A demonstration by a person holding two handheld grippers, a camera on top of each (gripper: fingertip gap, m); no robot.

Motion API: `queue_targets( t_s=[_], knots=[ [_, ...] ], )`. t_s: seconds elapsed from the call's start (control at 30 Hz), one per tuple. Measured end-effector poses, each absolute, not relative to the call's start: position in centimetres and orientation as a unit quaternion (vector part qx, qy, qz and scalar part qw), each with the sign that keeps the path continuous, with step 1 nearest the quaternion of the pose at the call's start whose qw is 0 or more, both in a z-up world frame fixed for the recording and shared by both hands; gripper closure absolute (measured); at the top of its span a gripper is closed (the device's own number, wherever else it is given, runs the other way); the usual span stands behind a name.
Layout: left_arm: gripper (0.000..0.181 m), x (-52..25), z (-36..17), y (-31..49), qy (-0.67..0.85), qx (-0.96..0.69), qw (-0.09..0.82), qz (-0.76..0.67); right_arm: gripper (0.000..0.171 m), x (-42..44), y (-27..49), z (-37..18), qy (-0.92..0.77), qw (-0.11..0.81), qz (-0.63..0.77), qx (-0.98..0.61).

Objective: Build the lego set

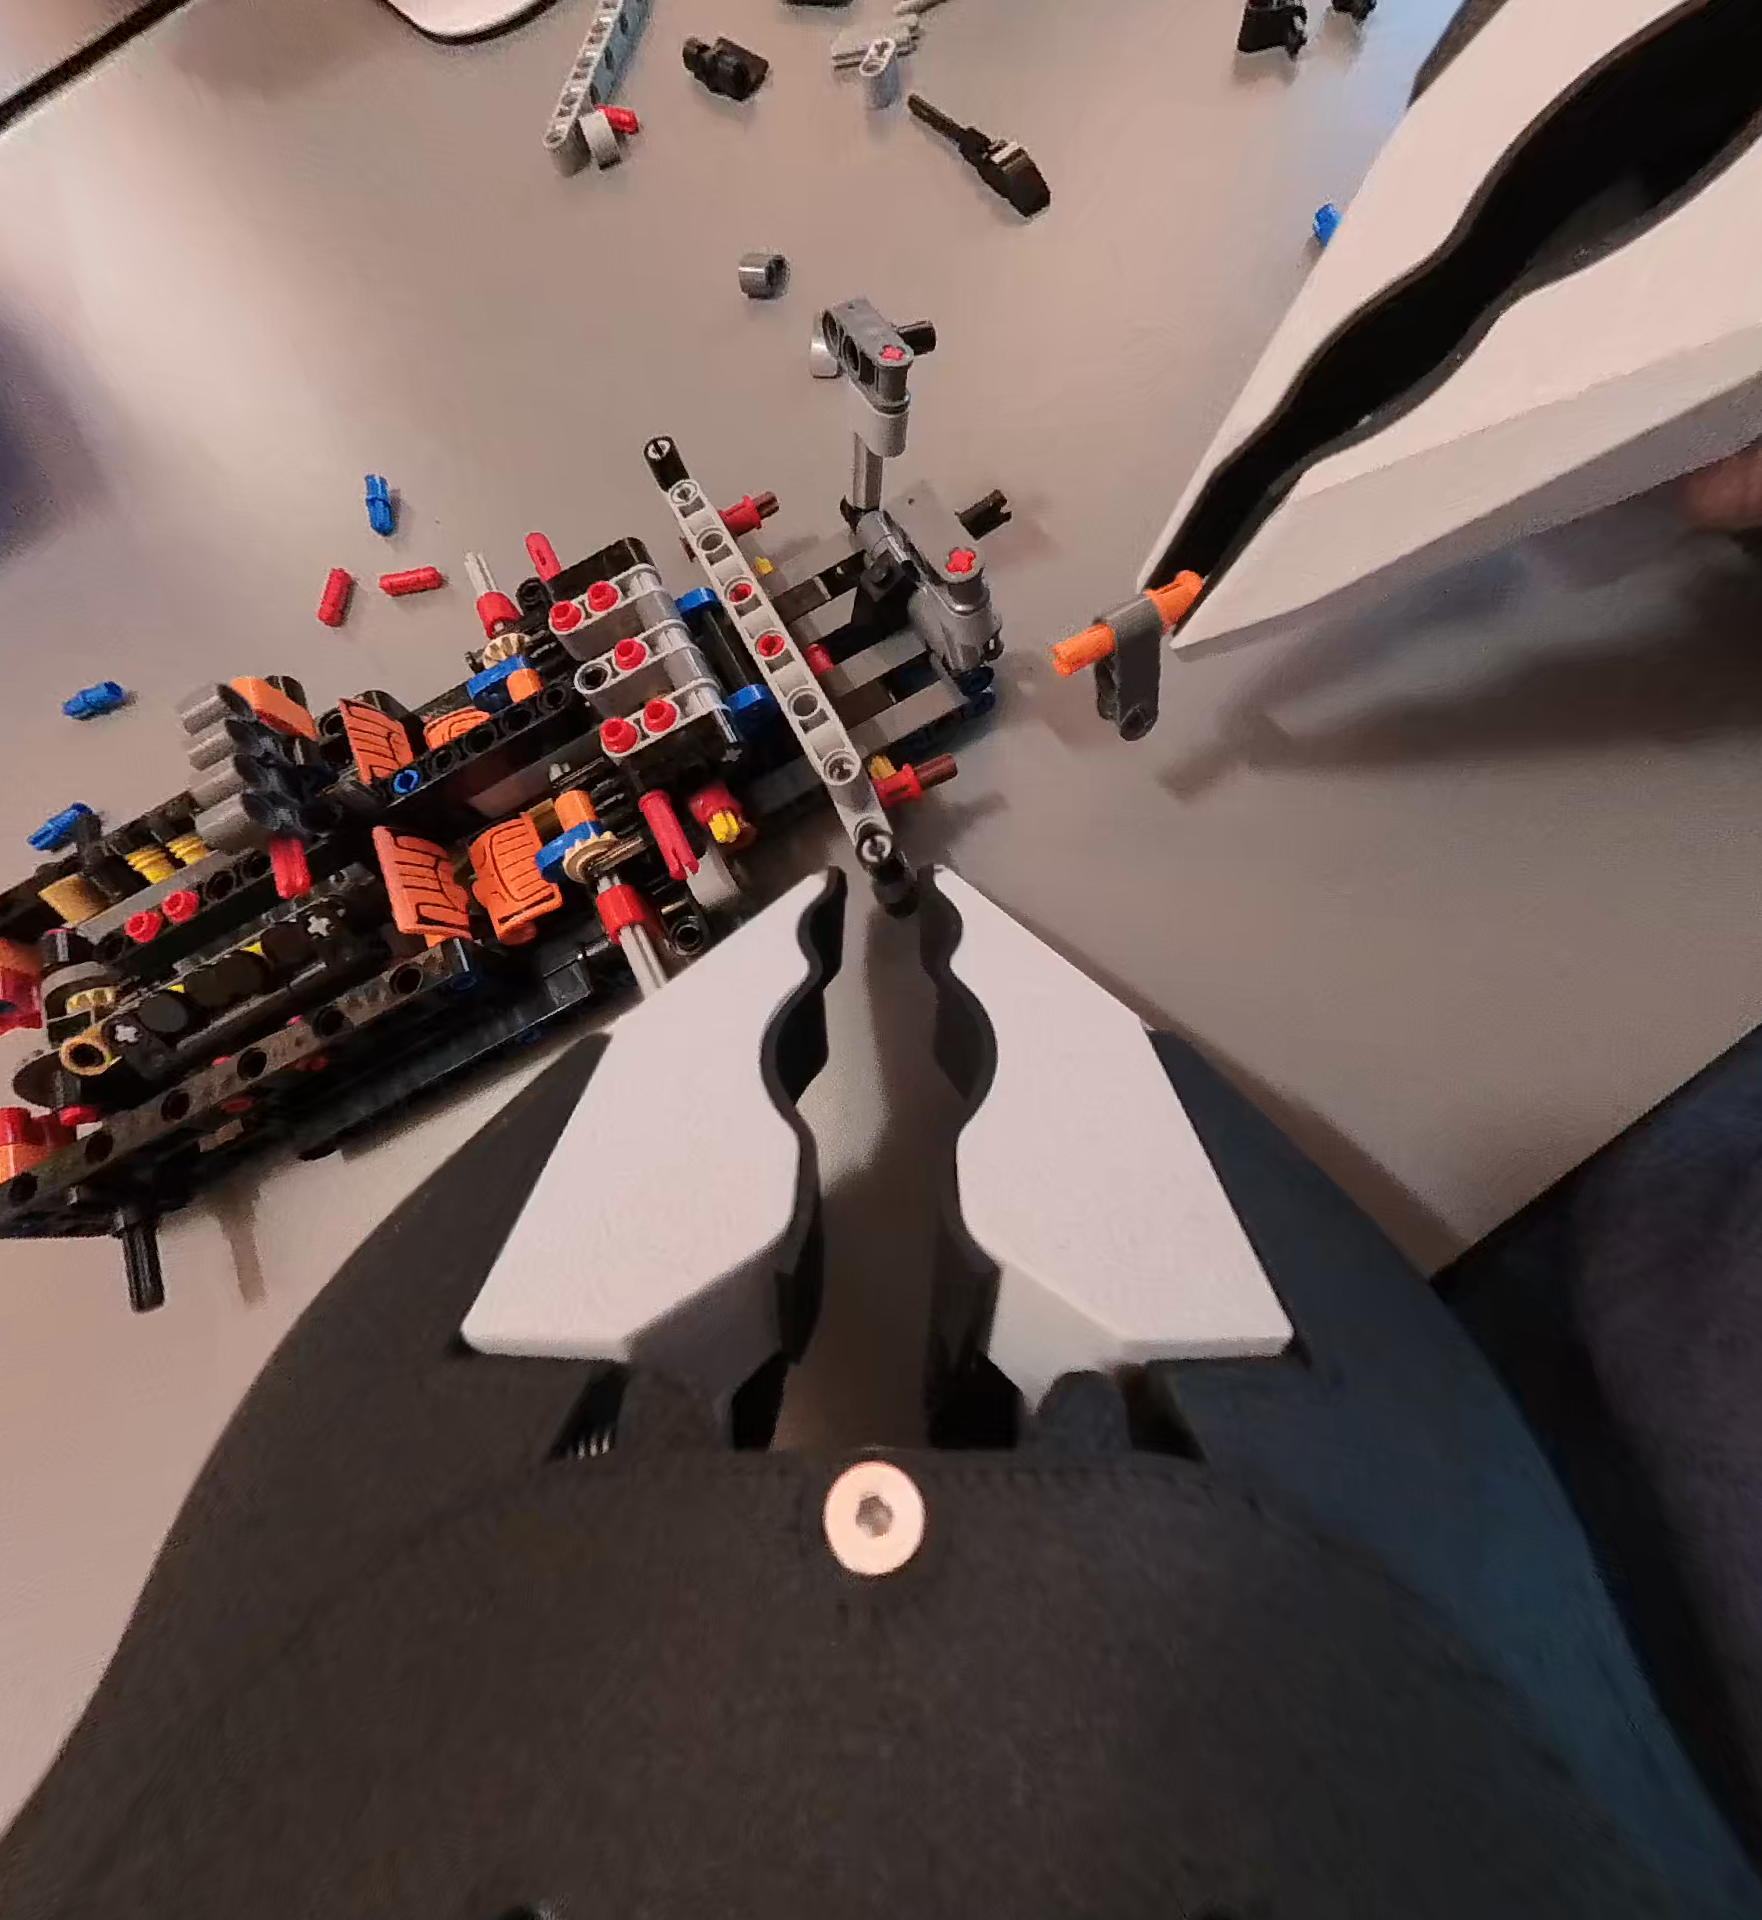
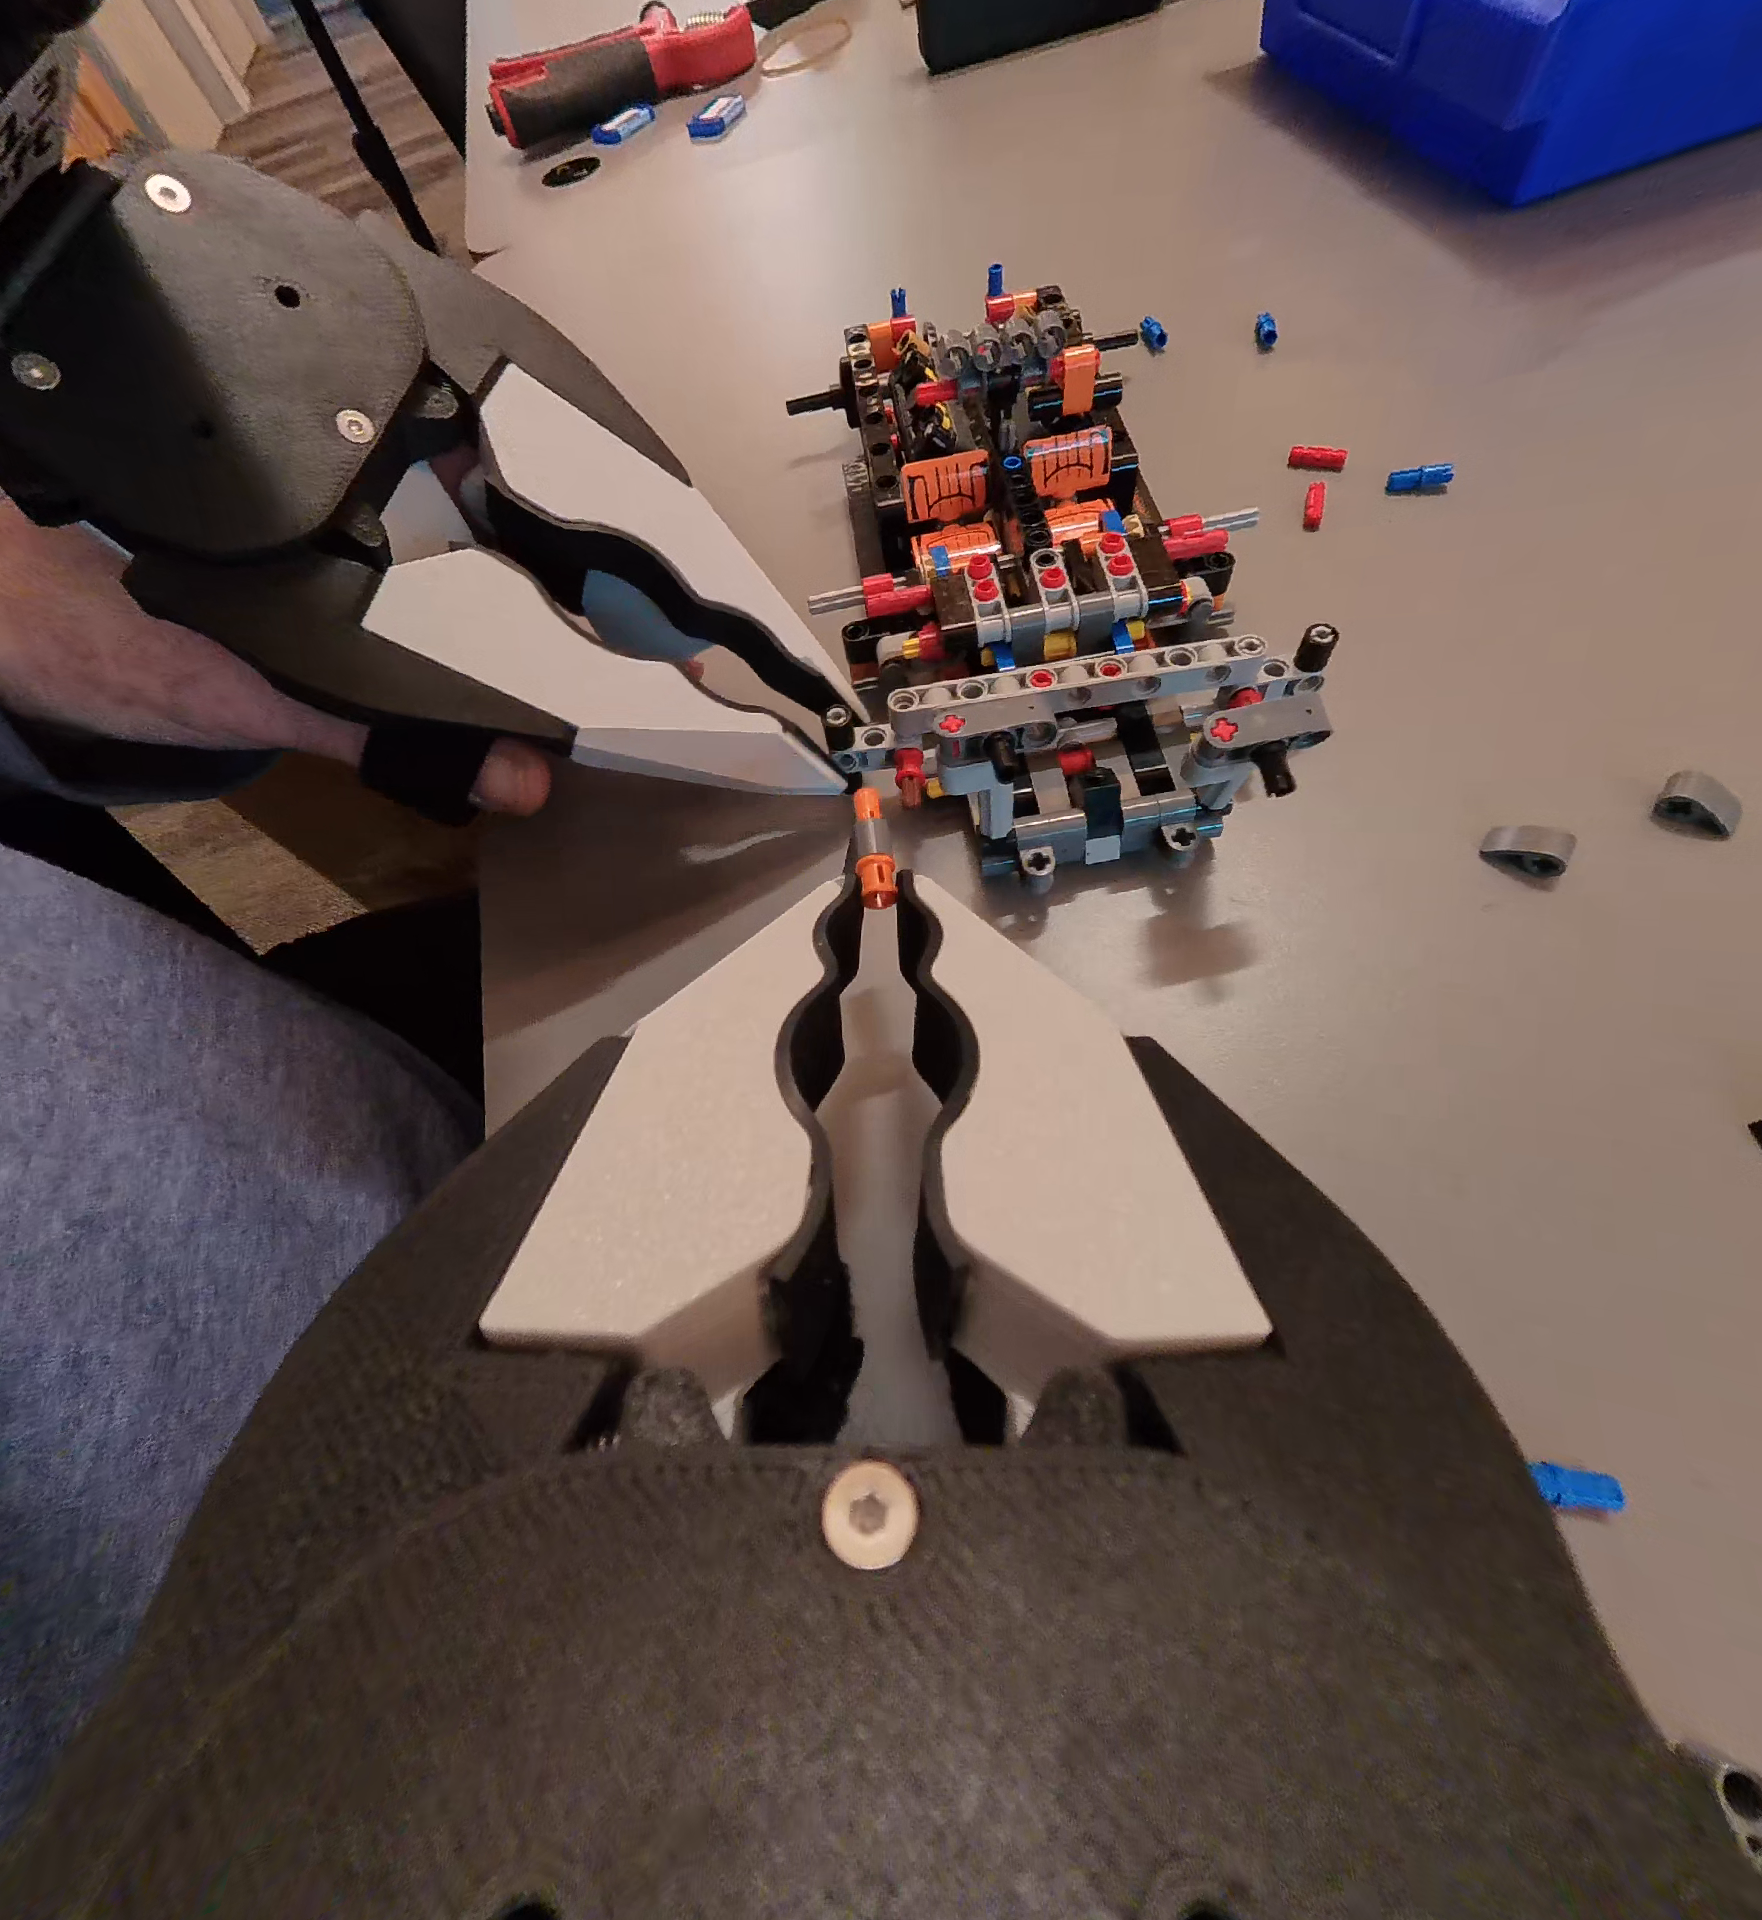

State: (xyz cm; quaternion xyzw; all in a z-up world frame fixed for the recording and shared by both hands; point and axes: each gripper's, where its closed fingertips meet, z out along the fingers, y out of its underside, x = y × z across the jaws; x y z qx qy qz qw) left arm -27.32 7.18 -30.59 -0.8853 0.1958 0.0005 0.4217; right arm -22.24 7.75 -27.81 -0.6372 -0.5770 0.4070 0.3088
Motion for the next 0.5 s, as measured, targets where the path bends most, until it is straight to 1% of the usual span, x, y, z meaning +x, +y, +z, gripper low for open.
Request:
queue_targets(
  t_s=[0.1,0.5],
  knots=[
    [0.173,-27.09,-30.77,7.32,0.197,-0.887,0.418,0.002,0.167,-22.08,7.75,-27.85,-0.579,0.313,0.402,-0.636],
    [0.173,-27.05,-30.86,7.40,0.197,-0.887,0.419,0.000,0.167,-22.28,8.55,-28.22,-0.589,0.330,0.373,-0.637]
  ],
)
